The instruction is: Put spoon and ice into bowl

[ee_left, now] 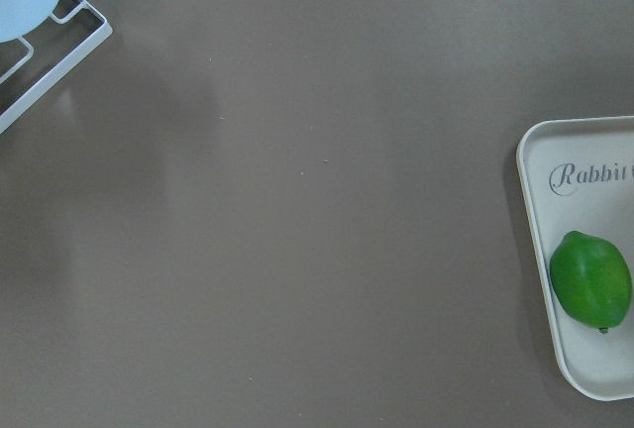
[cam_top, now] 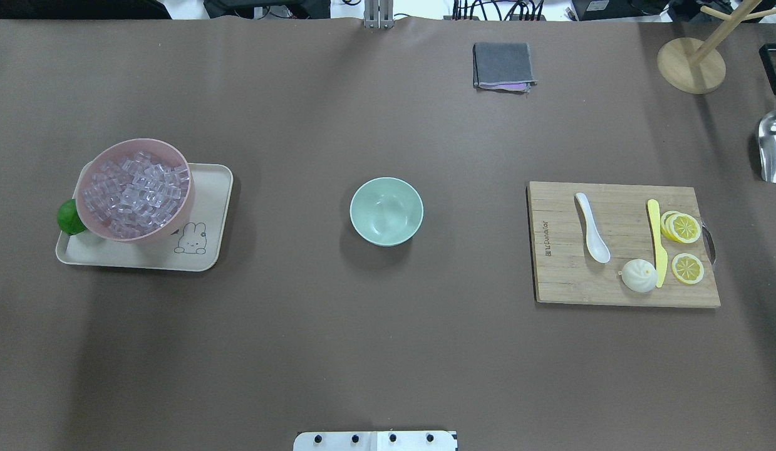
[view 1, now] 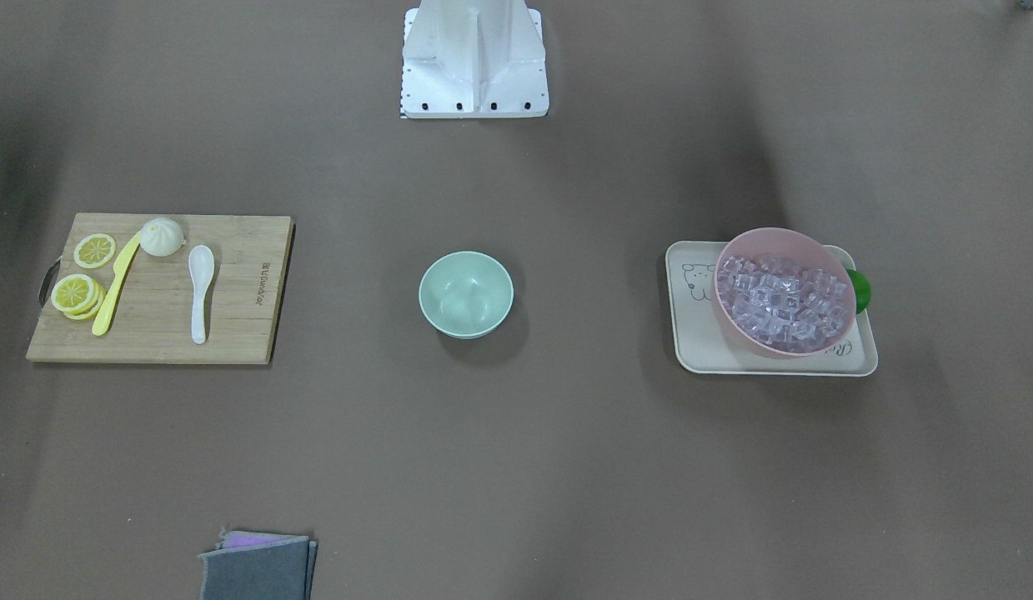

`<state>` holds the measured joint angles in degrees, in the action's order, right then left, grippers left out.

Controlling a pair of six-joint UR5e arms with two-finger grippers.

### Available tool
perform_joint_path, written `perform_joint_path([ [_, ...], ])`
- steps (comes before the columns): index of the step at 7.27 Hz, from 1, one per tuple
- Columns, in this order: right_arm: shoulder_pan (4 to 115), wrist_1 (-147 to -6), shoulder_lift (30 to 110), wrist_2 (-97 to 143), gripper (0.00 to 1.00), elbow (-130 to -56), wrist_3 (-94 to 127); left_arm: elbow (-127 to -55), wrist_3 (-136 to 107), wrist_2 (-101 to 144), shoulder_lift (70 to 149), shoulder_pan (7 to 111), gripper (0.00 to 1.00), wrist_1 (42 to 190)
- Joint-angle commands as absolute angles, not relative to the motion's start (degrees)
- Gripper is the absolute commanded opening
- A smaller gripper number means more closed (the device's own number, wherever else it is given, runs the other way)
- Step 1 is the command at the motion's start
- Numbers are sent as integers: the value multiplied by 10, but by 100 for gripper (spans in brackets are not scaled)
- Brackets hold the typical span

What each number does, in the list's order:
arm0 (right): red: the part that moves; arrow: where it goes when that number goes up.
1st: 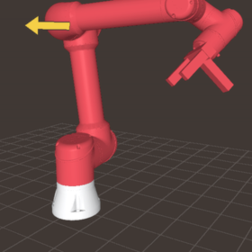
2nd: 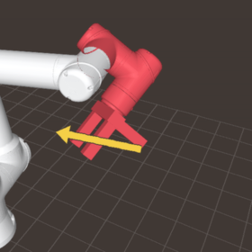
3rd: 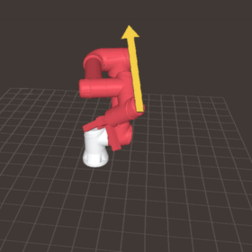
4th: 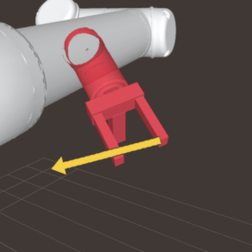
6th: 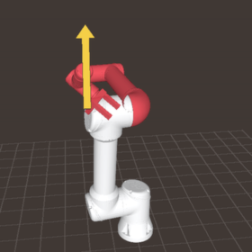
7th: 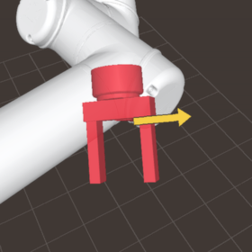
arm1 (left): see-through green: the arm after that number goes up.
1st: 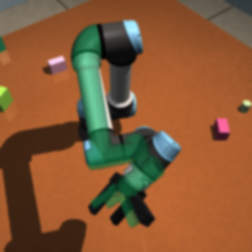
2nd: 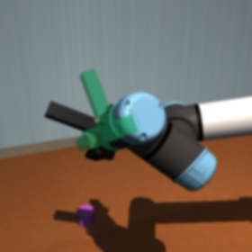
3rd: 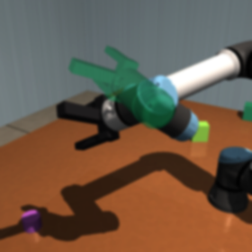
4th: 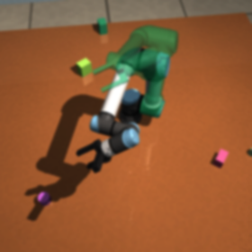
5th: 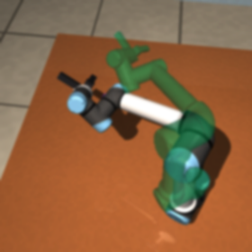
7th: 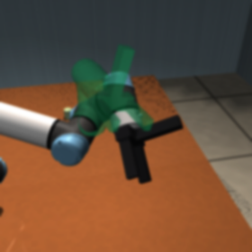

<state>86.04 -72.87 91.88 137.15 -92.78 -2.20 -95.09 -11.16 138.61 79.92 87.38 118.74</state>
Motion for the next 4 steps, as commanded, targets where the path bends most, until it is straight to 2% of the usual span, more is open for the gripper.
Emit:
perform_joint_path([
  [1,861,-727,923,1376,100,-935,-21,-955,-110,1374,795,875,98,1189],
  [3,861,-727,925,1378,100,-931,-22,-970,-112,1381,792,878,98,1185],
  [4,861,-727,925,1376,100,-927,-23,-981,-111,1379,803,872,98,1123],
])
